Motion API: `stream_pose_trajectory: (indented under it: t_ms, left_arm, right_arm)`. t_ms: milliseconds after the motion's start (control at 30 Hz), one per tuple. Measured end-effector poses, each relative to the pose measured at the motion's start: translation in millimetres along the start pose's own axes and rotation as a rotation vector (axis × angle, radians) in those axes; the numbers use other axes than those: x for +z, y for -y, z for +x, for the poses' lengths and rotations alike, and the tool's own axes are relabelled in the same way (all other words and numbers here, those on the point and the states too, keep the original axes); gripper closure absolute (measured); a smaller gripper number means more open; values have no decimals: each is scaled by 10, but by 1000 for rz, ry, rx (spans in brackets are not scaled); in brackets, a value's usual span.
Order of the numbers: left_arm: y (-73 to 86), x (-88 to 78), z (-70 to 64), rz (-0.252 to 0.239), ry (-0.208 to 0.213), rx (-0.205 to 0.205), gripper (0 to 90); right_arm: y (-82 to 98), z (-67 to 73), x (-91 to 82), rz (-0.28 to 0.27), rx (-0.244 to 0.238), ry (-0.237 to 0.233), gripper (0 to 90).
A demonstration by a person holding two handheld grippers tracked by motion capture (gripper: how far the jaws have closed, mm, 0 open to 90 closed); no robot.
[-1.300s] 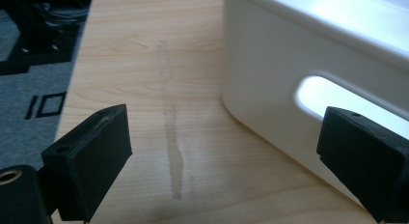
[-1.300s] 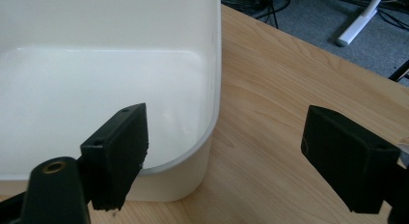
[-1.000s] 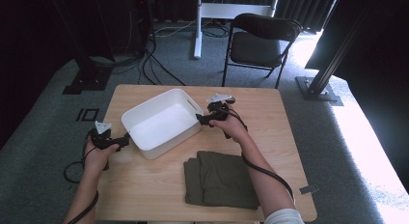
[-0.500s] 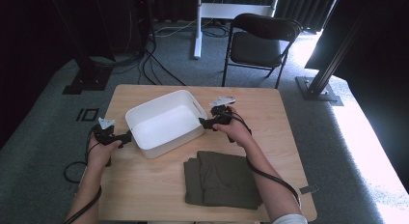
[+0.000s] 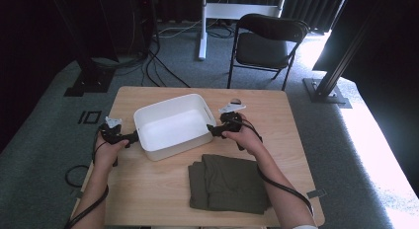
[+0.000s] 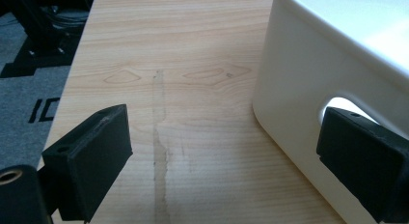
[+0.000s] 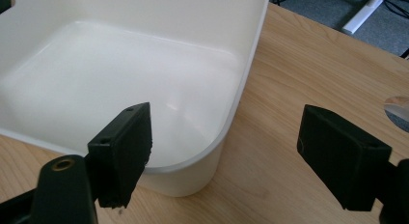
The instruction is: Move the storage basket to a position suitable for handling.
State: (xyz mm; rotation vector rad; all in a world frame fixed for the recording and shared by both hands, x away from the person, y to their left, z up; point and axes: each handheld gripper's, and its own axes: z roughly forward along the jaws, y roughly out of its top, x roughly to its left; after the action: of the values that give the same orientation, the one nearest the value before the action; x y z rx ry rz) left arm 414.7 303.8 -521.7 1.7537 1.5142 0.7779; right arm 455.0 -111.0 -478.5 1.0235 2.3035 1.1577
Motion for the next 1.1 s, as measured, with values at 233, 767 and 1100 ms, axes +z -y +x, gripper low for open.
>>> stream_pose_trajectory:
  t_ms: [233,767,1100]
  left_arm:
    - [-67,76,-27,3,3,12,61]
    - [-224,239,-137,10,8,49,62]
    - [-330,346,-218,11,10,58,61]
  right_arm:
    - [59,15,-70,5,4,6,198]
    - [207,43,-175,32,16,34,197]
    - [283,22,-270,27,32,50,197]
